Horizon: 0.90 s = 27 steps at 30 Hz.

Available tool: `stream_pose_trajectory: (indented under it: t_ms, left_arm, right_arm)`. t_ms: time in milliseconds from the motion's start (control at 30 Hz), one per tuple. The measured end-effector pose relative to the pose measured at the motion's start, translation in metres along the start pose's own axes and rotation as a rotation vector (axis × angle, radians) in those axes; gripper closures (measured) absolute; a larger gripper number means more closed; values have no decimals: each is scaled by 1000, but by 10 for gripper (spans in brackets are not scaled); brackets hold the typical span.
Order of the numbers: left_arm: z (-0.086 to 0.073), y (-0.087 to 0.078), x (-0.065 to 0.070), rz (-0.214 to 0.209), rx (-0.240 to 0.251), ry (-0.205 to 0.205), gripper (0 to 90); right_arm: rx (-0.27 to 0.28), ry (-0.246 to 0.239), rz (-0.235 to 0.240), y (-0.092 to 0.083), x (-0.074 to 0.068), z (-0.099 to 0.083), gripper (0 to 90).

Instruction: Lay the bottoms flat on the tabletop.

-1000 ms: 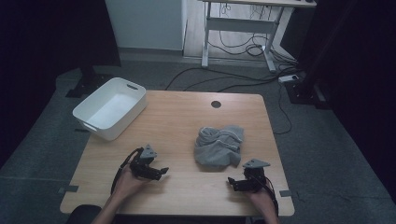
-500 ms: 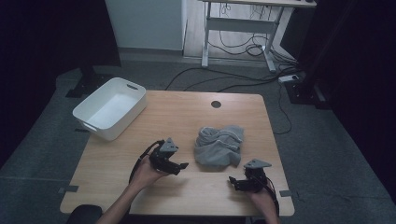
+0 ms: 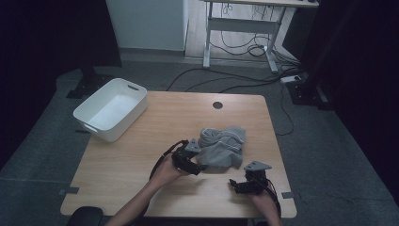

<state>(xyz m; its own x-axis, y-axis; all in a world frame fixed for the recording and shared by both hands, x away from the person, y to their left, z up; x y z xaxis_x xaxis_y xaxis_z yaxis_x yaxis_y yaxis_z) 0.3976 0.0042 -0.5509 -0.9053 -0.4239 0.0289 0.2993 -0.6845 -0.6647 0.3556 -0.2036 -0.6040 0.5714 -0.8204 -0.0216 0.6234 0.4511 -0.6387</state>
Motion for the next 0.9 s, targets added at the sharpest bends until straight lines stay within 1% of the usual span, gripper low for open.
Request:
stream_pose_trajectory:
  t_ms: [33, 67, 133, 200, 267, 300, 333, 367, 400, 433, 467, 500, 567, 700, 767, 833, 900]
  left_arm:
    - [0, 4, 1, 3, -7, 2, 308]
    - [-1, 7, 2, 15, -22, 14, 321]
    - [-4, 15, 2, 59, -63, 56, 357]
    - [-6, 19, 0, 109, -80, 65, 457]
    - [-8, 21, -2, 116, -80, 44, 594]
    - [-9, 21, -3, 114, -81, 39, 640]
    - [-9, 20, -5, 115, -81, 40, 707]
    - [-8, 19, -6, 113, -69, 28, 763]
    - [-7, 17, -8, 99, -56, 13, 818]
    - [-5, 16, -9, 88, -38, -4, 850]
    - [-2, 12, -11, 72, -18, -25, 860]
    - [0, 9, -12, 67, -7, -33, 863]
    - [5, 2, -15, 64, 11, -36, 866]
    - [22, -17, -19, 60, 68, -44, 867]
    - [30, -26, -21, 63, 85, -38, 868]
    - [38, -35, -23, 67, 100, -19, 868]
    - [46, -46, -26, 69, 120, -9, 868]
  right_arm:
    - [0, -2, -1, 0, 0, 0, 46]
    - [0, -4, -1, 0, 0, 0, 44]
    - [0, -6, -2, 0, 0, 0, 41]
    - [0, -7, -3, 0, 0, 0, 41]
    - [1, -7, -3, 0, 0, 0, 41]
    - [1, -6, -4, 0, 0, 0, 41]
    - [1, -6, -4, 0, 0, 0, 41]
    - [1, -6, -5, 0, 0, 0, 41]
    - [1, -6, -5, 0, 0, 0, 41]
    - [1, -5, -5, 0, 0, 0, 41]
    - [2, -5, -6, 1, 0, 0, 41]
    - [2, -3, -7, 1, -1, 0, 41]
    - [2, -3, -6, 1, -1, 0, 41]
    - [-3, -3, -9, 1, 0, 0, 48]
    - [-5, -1, -10, 0, 0, 0, 58]
    - [-6, 1, -11, 0, 1, 1, 69]
    - [-5, 1, -12, -1, 1, 1, 73]
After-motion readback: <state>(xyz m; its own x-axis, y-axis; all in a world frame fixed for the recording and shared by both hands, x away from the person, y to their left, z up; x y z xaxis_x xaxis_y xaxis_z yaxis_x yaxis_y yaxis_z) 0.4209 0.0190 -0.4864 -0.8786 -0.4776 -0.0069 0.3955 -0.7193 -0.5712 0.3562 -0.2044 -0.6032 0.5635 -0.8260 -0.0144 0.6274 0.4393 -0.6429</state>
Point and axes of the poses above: each handheld gripper's, and its own axes: y roughly forward along the jaws, z roughly out of its top, x roughly to its right, the point moved 7 cm from there along y, roughly forward along the jaws, and after that the axes turned 4 degrees about x, right-handed, at the moved point
